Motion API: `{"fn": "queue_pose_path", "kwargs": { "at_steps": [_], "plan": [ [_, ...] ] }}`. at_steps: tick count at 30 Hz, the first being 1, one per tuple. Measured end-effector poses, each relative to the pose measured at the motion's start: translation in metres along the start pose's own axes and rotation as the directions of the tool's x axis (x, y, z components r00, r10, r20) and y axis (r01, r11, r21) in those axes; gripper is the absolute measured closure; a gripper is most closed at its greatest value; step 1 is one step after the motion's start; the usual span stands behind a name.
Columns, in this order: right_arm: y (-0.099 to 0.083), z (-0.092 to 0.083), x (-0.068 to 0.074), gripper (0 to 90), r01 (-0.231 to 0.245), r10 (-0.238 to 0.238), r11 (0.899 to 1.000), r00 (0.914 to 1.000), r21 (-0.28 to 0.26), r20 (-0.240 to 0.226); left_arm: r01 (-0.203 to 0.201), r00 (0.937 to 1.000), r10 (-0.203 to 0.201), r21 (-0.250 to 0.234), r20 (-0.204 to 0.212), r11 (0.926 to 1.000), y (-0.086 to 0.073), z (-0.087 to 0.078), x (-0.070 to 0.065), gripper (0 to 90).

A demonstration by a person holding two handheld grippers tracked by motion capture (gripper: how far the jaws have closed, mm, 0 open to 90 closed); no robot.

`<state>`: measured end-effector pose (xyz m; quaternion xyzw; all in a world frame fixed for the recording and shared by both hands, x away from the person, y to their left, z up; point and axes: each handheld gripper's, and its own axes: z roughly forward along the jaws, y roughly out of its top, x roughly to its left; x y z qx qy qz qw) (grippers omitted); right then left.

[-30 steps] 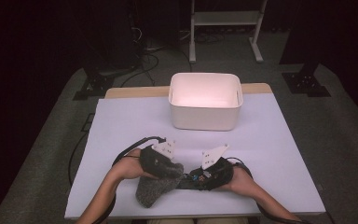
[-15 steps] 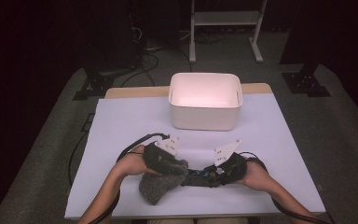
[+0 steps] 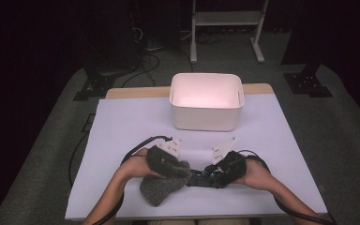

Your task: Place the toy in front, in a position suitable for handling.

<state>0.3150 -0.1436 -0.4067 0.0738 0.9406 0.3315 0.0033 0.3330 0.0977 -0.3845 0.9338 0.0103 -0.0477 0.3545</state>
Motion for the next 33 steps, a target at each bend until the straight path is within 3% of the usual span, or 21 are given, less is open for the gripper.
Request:
{"fn": "queue_pose_path", "kwargs": {
  "at_steps": [5,11,17,23,24,27,33],
  "plan": [
    [0.017,0.010,0.000,54.2,0.019,-0.018,0.999,0.9998,0.030,-0.001,0.001,1.0000,-0.001,0.005,-0.004,1.0000,0.001,0.000,-0.001,73.6],
    [0.027,0.025,0.002,55.2,0.065,-0.068,0.991,0.9975,0.113,0.020,-0.008,1.0000,0.008,0.011,-0.005,0.9999,0.002,0.000,-0.001,73.5],
    [0.024,0.023,0.003,55.6,0.062,-0.064,0.993,0.9977,0.100,0.021,0.025,0.9996,-0.025,-0.025,-0.011,0.9994,-0.008,-0.006,0.001,73.6],
    [0.017,0.019,0.005,55.8,0.062,-0.065,0.994,0.9974,0.090,0.031,0.064,0.9978,-0.065,-0.022,-0.011,0.9977,-0.026,-0.005,0.001,73.6],
    [0.015,0.018,0.005,55.8,0.057,-0.059,0.995,0.9978,0.081,0.030,0.059,0.9978,-0.060,-0.023,-0.028,0.9980,-0.028,-0.002,0.002,73.6],
    [0.014,0.017,0.004,55.9,0.047,-0.049,0.997,0.9984,0.069,0.028,0.075,0.9972,-0.075,-0.062,-0.003,0.9953,-0.029,0.004,0.004,73.7],
    [0.015,0.018,0.007,56.3,0.074,-0.077,0.995,0.9964,0.073,0.035,0.065,0.9978,-0.064,-0.061,0.015,0.9961,-0.023,0.007,0.003,74.1]
  ]
}}
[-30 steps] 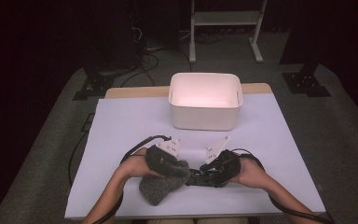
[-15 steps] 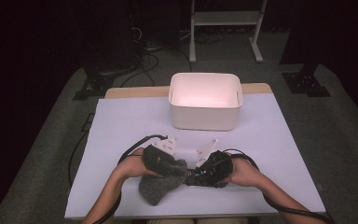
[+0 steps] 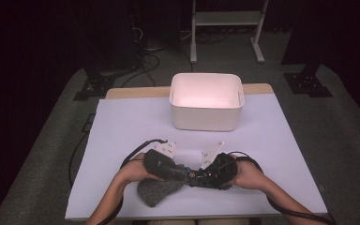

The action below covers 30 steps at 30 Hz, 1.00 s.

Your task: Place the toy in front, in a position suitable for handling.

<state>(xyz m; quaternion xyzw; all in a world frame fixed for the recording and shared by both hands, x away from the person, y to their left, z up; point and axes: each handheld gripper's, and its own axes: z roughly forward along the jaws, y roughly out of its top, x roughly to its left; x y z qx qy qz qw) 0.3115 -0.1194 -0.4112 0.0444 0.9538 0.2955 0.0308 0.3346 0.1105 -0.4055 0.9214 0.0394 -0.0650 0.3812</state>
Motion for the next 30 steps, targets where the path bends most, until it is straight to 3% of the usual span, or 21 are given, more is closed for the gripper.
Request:
{"fn": "queue_pose_path", "kwargs": {
  "at_steps": [3,5,10,14,17,19,23,26,30],
  "plan": [
    [0.003,0.002,0.000,56.5,0.017,-0.017,1.000,0.9998,-0.005,0.000,-0.006,1.0000,0.006,0.001,-0.001,1.0000,0.001,-0.002,-0.001,74.4],
    [0.007,0.002,0.000,58.7,0.021,-0.022,0.999,0.9997,-0.037,-0.011,-0.008,1.0000,0.008,-0.007,0.004,0.9999,0.002,-0.002,-0.002,74.6],
    [0.014,0.005,0.000,58.7,0.041,-0.041,0.999,0.9991,-0.002,-0.014,0.012,0.9999,-0.012,-0.022,0.011,0.9997,-0.002,-0.003,0.000,74.7],
    [0.026,0.008,-0.002,58.2,0.038,-0.036,0.998,0.9990,0.058,-0.026,0.009,0.9999,-0.009,-0.015,0.007,0.9998,0.000,-0.003,-0.001,74.6],
    [0.034,0.013,-0.002,58.9,0.046,-0.044,0.998,0.9982,0.049,-0.040,0.009,0.9999,-0.009,-0.015,0.007,0.9999,-0.003,-0.003,-0.002,74.4],
    [0.036,0.015,0.000,60.1,0.084,-0.082,0.995,0.9961,0.048,-0.033,0.005,1.0000,-0.005,-0.021,-0.002,0.9998,-0.007,-0.006,-0.003,74.4],
    [0.029,0.012,-0.006,60.8,0.041,-0.043,0.999,0.9982,-0.032,-0.041,0.028,0.9991,-0.030,-0.051,-0.029,0.9983,-0.016,-0.019,-0.003,74.4],
    [0.031,0.008,-0.011,60.9,0.004,-0.010,0.994,0.9986,-0.110,-0.052,0.046,0.9975,-0.050,-0.066,-0.050,0.9968,-0.024,-0.030,-0.003,74.4],
    [0.040,0.012,-0.013,60.9,0.004,-0.011,0.988,0.9990,-0.156,-0.043,0.089,0.9930,-0.097,-0.106,-0.068,0.9903,-0.041,-0.040,-0.002,74.5]
  ]
}}
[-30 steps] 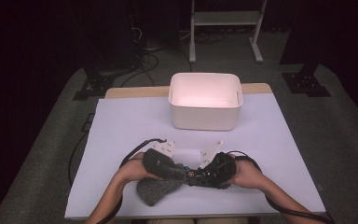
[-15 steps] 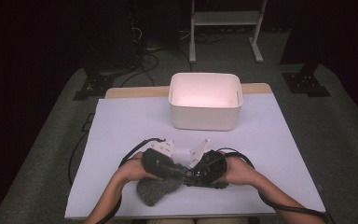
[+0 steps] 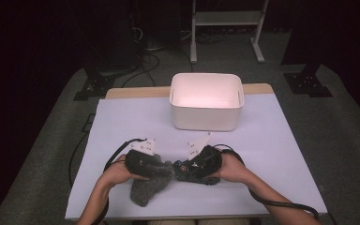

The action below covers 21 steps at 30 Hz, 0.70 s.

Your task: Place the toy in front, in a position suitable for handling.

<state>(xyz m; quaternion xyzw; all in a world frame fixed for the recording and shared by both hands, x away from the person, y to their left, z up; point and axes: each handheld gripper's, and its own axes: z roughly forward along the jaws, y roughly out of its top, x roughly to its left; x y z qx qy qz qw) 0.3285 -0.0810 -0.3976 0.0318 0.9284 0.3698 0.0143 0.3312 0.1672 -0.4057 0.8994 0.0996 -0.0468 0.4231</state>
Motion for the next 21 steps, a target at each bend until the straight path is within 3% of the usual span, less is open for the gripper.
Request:
{"fn": "queue_pose_path", "kwargs": {
  "at_steps": [5,9,16,21],
  "plan": [
    [0.006,0.006,0.000,60.8,-0.010,0.010,0.998,0.9999,-0.058,0.003,-0.014,0.9999,0.014,-0.015,-0.009,0.9998,0.006,-0.008,-0.001,74.6],
    [0.000,-0.001,-0.003,60.7,-0.053,0.052,0.990,0.9986,-0.134,-0.009,-0.036,0.9993,0.036,-0.025,-0.005,0.9990,0.018,-0.012,-0.004,74.6],
    [-0.013,-0.022,0.000,60.0,-0.060,0.064,0.982,0.9978,-0.181,0.015,-0.094,0.9956,0.094,-0.026,0.008,0.9953,0.046,-0.008,-0.011,74.5],
    [-0.021,-0.042,0.003,59.0,-0.056,0.064,0.984,0.9969,-0.171,0.045,-0.139,0.9902,0.139,-0.003,0.013,0.9902,0.066,-0.005,-0.014,74.5]
  ]
}}
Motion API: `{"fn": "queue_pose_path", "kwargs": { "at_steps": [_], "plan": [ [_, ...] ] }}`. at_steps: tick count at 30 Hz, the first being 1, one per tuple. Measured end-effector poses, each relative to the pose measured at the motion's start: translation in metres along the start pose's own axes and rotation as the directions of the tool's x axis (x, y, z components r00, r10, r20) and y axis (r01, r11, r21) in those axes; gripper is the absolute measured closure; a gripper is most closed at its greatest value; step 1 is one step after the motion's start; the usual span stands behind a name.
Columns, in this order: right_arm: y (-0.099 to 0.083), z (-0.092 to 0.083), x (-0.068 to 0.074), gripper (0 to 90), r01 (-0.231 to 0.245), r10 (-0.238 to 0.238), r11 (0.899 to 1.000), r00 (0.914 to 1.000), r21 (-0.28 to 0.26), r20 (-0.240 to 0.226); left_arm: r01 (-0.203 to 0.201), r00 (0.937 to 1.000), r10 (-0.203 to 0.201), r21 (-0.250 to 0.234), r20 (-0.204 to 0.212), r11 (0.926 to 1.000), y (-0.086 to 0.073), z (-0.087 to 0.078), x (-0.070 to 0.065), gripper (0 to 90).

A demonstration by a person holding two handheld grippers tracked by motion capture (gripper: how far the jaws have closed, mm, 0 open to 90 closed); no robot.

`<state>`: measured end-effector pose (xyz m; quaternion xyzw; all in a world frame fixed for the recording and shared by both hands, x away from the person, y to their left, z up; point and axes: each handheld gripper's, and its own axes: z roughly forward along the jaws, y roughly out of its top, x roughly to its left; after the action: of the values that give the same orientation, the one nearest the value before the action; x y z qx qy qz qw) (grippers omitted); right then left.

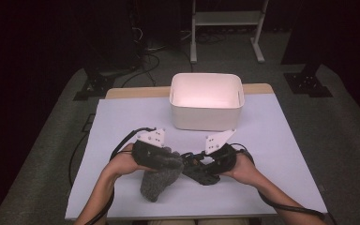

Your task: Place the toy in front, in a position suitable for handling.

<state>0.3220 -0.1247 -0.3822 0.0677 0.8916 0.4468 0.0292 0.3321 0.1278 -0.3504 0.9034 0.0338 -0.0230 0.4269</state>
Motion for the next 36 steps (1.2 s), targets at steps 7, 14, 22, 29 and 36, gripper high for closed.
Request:
{"fn": "queue_pose_path", "kwargs": {
  "at_steps": [7,14,22,29,36],
  "plan": [
    [-0.008,-0.022,0.005,58.2,0.013,-0.016,0.998,0.9992,0.057,0.037,-0.017,0.9998,0.016,0.021,0.012,0.9996,0.010,0.009,-0.001,74.4],
    [-0.013,-0.029,0.007,55.5,0.027,-0.036,0.986,0.9979,0.162,0.053,-0.015,0.9994,0.015,0.019,0.032,0.9997,0.016,0.023,-0.002,74.0],
    [-0.025,-0.028,0.002,54.1,-0.020,0.011,0.988,0.9979,0.150,0.064,-0.037,0.9980,0.036,0.026,0.052,0.9990,0.028,0.028,-0.002,74.3],
    [-0.025,-0.026,0.005,55.1,0.016,-0.025,0.990,0.9979,0.139,0.060,-0.056,0.9972,0.053,0.044,0.052,0.9975,0.029,0.025,-0.004,74.2],
    [-0.033,-0.034,0.008,55.4,0.010,-0.018,0.995,0.9970,0.099,0.075,-0.056,0.9983,0.056,0.038,0.019,0.9977,0.031,0.013,-0.003,74.2]
  ]
}}
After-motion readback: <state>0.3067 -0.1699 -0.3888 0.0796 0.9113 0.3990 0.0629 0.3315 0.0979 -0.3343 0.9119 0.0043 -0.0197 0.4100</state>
